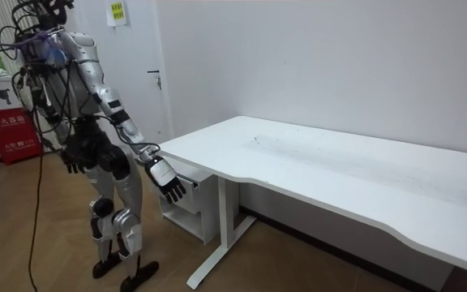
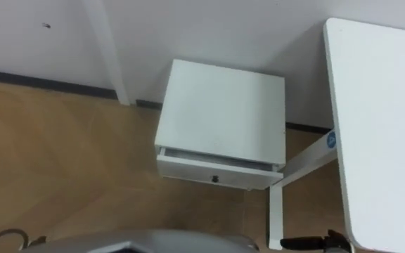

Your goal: Put apple and close drawer

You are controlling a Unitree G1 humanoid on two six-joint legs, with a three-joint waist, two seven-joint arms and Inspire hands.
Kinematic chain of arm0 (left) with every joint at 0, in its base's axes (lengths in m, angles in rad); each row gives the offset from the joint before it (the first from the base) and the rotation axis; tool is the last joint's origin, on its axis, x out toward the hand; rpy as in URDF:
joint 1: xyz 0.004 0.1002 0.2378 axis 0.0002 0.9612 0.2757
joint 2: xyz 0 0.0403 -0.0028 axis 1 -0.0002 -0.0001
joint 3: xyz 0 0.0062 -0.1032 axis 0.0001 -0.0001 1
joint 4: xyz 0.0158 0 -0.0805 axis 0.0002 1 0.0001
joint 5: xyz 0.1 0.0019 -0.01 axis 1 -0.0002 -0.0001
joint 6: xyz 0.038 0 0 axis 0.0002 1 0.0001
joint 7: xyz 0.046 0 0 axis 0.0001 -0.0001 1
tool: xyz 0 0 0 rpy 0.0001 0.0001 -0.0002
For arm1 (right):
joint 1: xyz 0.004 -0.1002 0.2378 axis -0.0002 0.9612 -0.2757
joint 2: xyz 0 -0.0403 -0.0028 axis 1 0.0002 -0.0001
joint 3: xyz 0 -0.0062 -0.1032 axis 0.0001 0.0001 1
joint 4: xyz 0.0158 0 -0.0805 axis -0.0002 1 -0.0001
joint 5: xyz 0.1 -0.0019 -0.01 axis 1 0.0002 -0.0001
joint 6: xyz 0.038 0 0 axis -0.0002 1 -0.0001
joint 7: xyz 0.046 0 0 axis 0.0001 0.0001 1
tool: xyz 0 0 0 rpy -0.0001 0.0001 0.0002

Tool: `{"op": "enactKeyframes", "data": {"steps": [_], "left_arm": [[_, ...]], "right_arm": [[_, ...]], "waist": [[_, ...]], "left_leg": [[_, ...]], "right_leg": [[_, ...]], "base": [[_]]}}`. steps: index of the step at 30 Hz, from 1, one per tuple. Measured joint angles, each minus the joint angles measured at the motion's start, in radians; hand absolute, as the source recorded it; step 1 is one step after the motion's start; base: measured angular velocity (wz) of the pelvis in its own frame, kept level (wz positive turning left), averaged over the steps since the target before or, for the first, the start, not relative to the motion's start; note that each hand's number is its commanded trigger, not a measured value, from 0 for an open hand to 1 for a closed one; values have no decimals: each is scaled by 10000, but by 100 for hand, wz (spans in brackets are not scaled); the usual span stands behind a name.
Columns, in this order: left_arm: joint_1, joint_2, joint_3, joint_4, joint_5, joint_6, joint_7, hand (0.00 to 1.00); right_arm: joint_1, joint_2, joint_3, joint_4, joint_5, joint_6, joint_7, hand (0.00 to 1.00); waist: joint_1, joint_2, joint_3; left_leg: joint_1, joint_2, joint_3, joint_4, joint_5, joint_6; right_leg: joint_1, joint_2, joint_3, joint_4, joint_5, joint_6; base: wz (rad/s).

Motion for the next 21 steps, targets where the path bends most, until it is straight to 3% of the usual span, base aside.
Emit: {"op": "enactKeyframes", "data": {"steps": [2,7,13,14,21], "left_arm": [[18,-81,-31,26,2,-22,-17,0],[62,-171,17,36,1,-37,-75,0],[246,-292,110,38,1,-74,-38,0],[279,-305,118,40,19,-97,-38,0],[363,-421,191,38,122,-119,-45,0]], "right_arm": [[11,111,193,-1,2,-65,126,0],[68,146,267,9,-11,-67,272,0],[210,149,270,5,39,-72,589,0],[244,150,270,-1,74,-72,588,0],[587,162,269,-181,215,-84,583,0]], "waist": [[-16,45,-7],[-31,105,17],[-20,170,9],[-16,212,38],[-35,281,-20]], "left_leg": [[63,83,50,-123,0,1],[158,184,68,-358,-4,-10],[326,208,66,-505,-15,-41],[364,202,64,-537,-16,-41],[421,189,60,-567,-15,-38]], "right_leg": [[26,71,-210,-10,-125,-136],[37,158,-296,-15,-266,-266],[124,187,-280,1,-276,-277],[166,184,-266,4,-276,-277],[206,185,-199,5,-276,-278]], "base": [[2],[5],[-3],[0],[0]]}}
